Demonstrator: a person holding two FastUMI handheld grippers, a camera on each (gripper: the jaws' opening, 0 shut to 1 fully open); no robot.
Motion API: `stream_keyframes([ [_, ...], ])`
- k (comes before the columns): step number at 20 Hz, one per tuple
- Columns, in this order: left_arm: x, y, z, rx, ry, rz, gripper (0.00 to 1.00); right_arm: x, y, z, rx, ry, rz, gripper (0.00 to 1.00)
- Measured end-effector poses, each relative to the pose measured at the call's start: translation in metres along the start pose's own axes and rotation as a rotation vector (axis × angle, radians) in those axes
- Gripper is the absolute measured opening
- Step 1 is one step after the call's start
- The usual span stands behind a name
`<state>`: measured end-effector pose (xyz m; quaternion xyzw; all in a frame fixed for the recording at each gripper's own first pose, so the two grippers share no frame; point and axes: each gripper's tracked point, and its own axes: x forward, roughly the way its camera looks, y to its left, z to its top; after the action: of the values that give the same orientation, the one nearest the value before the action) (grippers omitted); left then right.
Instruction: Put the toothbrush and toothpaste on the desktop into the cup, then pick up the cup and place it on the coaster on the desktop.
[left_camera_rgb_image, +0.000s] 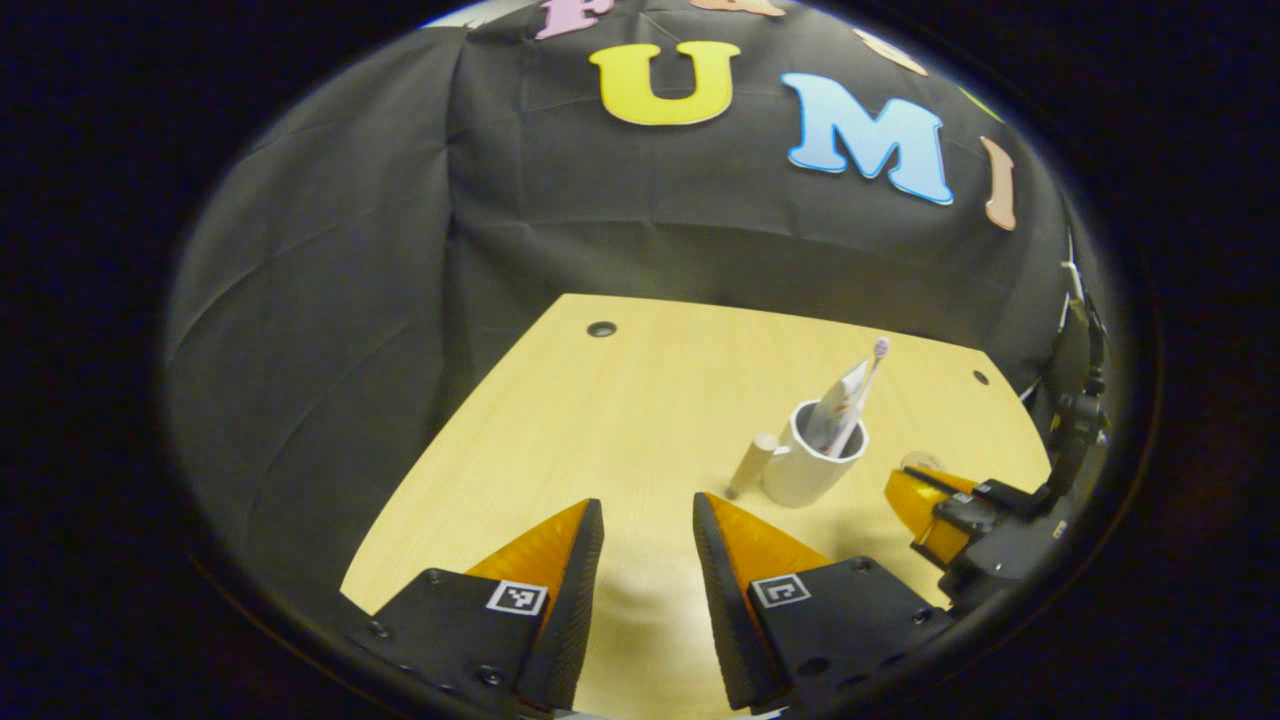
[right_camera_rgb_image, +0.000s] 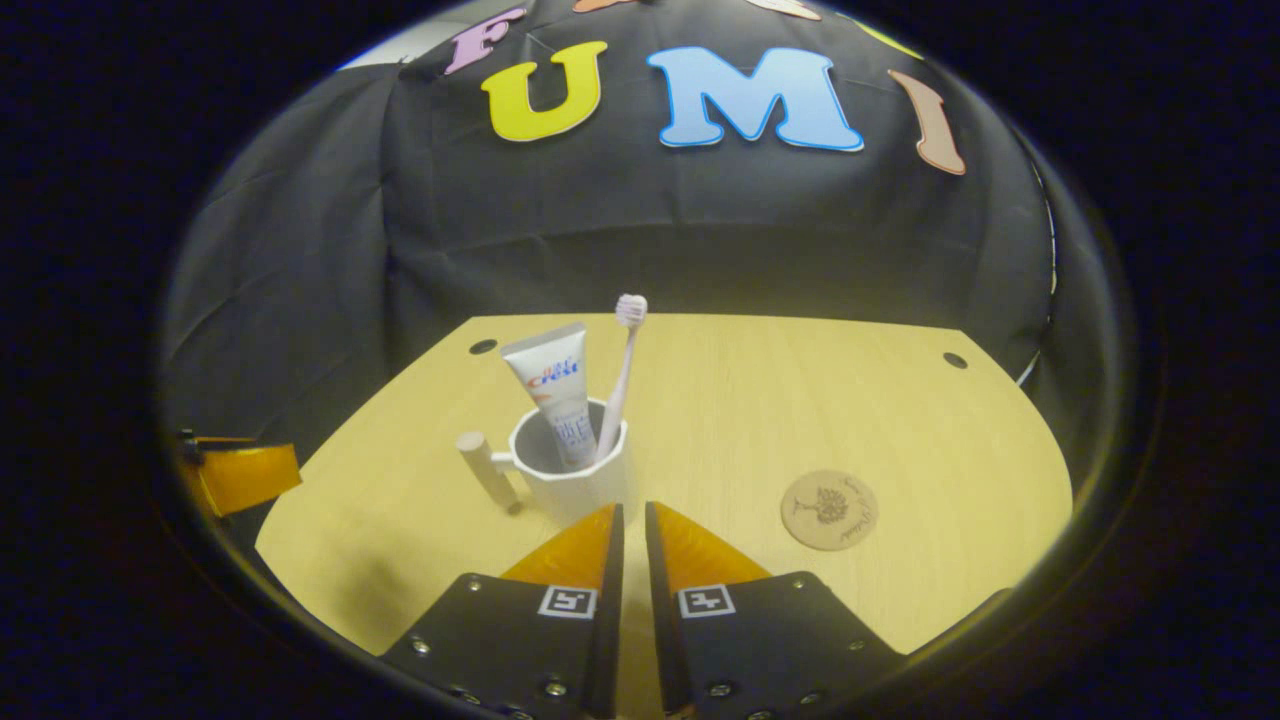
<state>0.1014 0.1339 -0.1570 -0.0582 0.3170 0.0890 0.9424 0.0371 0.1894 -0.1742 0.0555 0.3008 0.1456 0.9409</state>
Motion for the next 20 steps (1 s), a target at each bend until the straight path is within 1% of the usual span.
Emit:
stream_keyframes([
  [5, 0.026, -0.039, 0.013, 0.183, 0.053, -0.169, 0.6, -0.018, -0.017, -0.008, 0.034, 0.036, -0.008, 0.15],
  [8, 0.046, -0.056, 0.005, 0.329, 0.132, -0.279, 0.6, -0.031, -0.029, -0.013, 0.081, 0.066, -0.015, 0.15],
  [9, 0.054, -0.063, 0.001, 0.379, 0.167, -0.316, 0.57, -0.037, -0.033, -0.016, 0.094, 0.075, -0.019, 0.15],
  [10, 0.059, -0.067, -0.005, 0.428, 0.207, -0.349, 0.6, -0.041, -0.039, -0.019, 0.103, 0.086, -0.025, 0.15],
  [11, 0.063, -0.07, -0.008, 0.474, 0.241, -0.377, 0.6, -0.046, -0.044, -0.023, 0.111, 0.096, -0.035, 0.15],
  [12, 0.068, -0.074, -0.01, 0.525, 0.266, -0.402, 0.6, -0.049, -0.05, -0.027, 0.121, 0.105, -0.045, 0.17],
  [13, 0.075, -0.076, -0.01, 0.58, 0.289, -0.42, 0.57, -0.052, -0.055, -0.032, 0.134, 0.116, -0.056, 0.15],
  [14, 0.079, -0.075, -0.012, 0.636, 0.314, -0.44, 0.6, -0.055, -0.06, -0.037, 0.146, 0.13, -0.064, 0.15],
  [16, 0.086, -0.08, -0.015, 0.743, 0.372, -0.485, 0.6, -0.061, -0.066, -0.045, 0.166, 0.152, -0.078, 0.15],
  [18, 0.098, -0.08, -0.019, 0.835, 0.423, -0.509, 0.6, -0.067, -0.071, -0.052, 0.178, 0.167, -0.089, 0.15],
  [19, 0.101, -0.079, -0.016, 0.879, 0.449, -0.504, 0.6, -0.068, -0.073, -0.055, 0.182, 0.173, -0.091, 0.15],
  [20, 0.107, -0.079, -0.01, 0.927, 0.443, -0.499, 0.6, -0.071, -0.075, -0.059, 0.185, 0.182, -0.095, 0.15],
])
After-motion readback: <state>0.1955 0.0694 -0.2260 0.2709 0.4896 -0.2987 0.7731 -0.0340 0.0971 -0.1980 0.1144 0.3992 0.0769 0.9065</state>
